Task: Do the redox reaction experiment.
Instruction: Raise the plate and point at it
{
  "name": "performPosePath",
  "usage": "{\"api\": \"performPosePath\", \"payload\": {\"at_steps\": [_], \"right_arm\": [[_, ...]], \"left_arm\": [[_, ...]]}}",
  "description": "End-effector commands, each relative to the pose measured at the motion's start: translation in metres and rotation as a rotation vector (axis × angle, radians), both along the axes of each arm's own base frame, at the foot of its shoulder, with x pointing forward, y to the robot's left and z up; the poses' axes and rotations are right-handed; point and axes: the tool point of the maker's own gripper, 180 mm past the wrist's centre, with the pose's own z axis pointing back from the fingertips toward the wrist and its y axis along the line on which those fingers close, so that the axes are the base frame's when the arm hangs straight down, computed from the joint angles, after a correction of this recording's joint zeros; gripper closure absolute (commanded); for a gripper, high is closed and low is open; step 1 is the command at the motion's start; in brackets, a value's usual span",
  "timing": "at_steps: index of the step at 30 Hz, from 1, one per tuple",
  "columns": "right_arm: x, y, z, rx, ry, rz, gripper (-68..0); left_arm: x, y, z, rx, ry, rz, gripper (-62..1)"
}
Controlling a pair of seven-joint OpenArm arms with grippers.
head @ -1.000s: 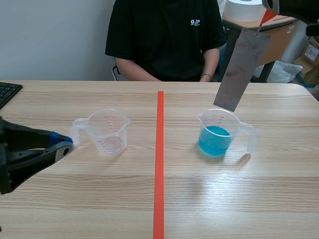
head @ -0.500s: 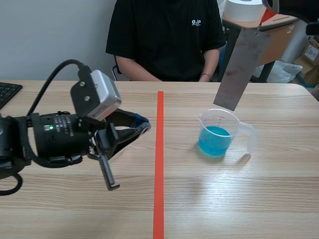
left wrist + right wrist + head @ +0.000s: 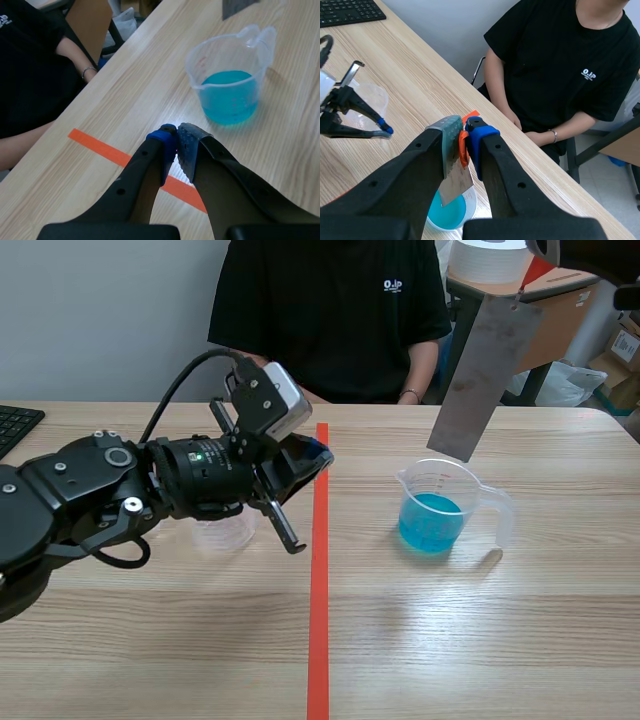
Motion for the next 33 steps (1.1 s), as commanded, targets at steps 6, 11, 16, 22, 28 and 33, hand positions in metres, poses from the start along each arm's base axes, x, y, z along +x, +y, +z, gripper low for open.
{"api": "performPosePath", "payload": {"at_steps": [6,11,16,22,28,33], "right_arm": [[-0.002,0.001,0.014,0.001,-0.048,0.012,-1.7],[-0.002,0.001,0.014,0.001,-0.047,0.012,-1.7],[-0.002,0.001,0.014,0.001,-0.048,0.012,-1.7],[-0.002,0.001,0.014,0.001,-0.047,0.012,-1.7],[-0.002,0.001,0.014,0.001,-0.047,0.012,-1.7],[-0.002,0.001,0.014,0.001,-0.048,0.012,-1.7]], "left_arm": [[0.013,-0.028,0.017,-0.049,-0.036,-0.016,-4.9],[0.016,-0.044,0.020,-0.077,-0.029,-0.027,-4.9],[0.013,-0.061,0.024,-0.095,-0.029,-0.053,-4.9],[0.009,-0.066,0.028,-0.115,-0.031,-0.084,-4.9],[0.008,-0.072,0.032,-0.124,-0.031,-0.099,-4.9],[0.008,-0.075,0.034,-0.129,-0.034,-0.103,-4.9]]}}
